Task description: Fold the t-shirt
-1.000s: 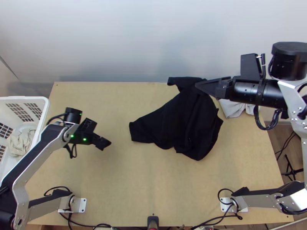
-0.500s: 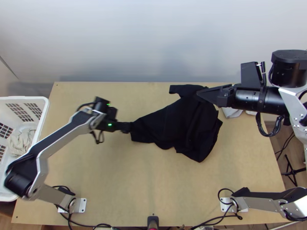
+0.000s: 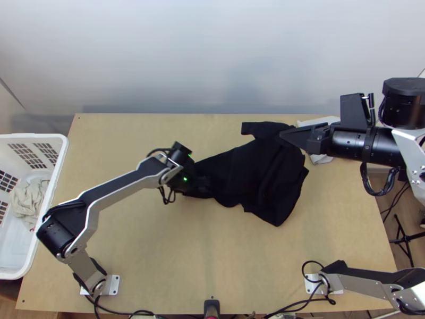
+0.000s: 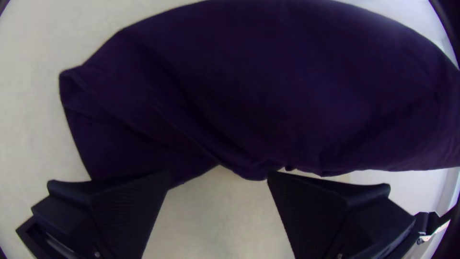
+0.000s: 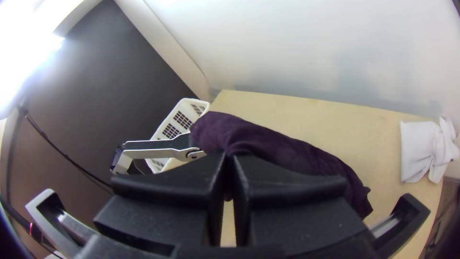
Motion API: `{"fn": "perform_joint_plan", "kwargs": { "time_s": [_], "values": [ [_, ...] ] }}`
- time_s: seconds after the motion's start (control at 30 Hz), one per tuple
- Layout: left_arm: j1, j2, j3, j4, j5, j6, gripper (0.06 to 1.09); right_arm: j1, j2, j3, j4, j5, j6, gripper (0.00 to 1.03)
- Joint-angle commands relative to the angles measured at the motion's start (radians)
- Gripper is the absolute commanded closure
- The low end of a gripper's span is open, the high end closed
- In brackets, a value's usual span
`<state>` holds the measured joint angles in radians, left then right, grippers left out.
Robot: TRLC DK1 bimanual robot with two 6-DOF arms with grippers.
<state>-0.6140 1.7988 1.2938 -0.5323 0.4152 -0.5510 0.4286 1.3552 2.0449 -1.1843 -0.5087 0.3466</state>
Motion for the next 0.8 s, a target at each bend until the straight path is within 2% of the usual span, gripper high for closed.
{"fn": "perform_joint_plan", "kwargs": {
  "time_s": [0.0,0.17,0.3,0.47,0.5,0.57,0.7,0.73,0.77],
  "values": [
    [-0.076,0.056,0.01,0.048,0.031,-0.069,0.11,-0.007,-0.01,-0.017,0.0,0.002,0.0,1.0],
    [-0.105,0.077,0.025,0.123,-0.124,-0.067,0.11,-0.016,-0.018,-0.009,0.0,0.002,0.002,1.0],
    [-0.11,0.088,0.042,0.129,-0.142,-0.07,0.11,-0.024,-0.028,-0.015,0.0,0.006,0.002,1.0],
    [-0.142,0.071,0.038,0.13,-0.15,-0.023,0.12,-0.037,-0.031,-0.026,0.0,0.006,0.002,1.0],
    [-0.148,0.077,0.035,0.13,-0.161,-0.013,0.16,-0.037,-0.031,-0.028,0.0,0.006,0.002,1.0],
    [-0.156,0.089,0.024,0.132,-0.191,-0.006,0.32,-0.037,-0.03,-0.023,0.0,0.006,0.002,1.0],
    [-0.168,0.074,0.007,0.129,-0.274,-0.017,0.84,-0.037,-0.03,-0.019,0.0,0.006,0.002,1.0],
    [-0.168,0.065,0.002,0.126,-0.279,-0.02,0.95,-0.04,-0.03,-0.022,0.0,0.006,0.002,1.0],
    [-0.167,0.053,-0.007,0.127,-0.28,-0.018,0.99,-0.042,-0.03,-0.022,0.0,0.006,0.002,1.0]
  ]
}}
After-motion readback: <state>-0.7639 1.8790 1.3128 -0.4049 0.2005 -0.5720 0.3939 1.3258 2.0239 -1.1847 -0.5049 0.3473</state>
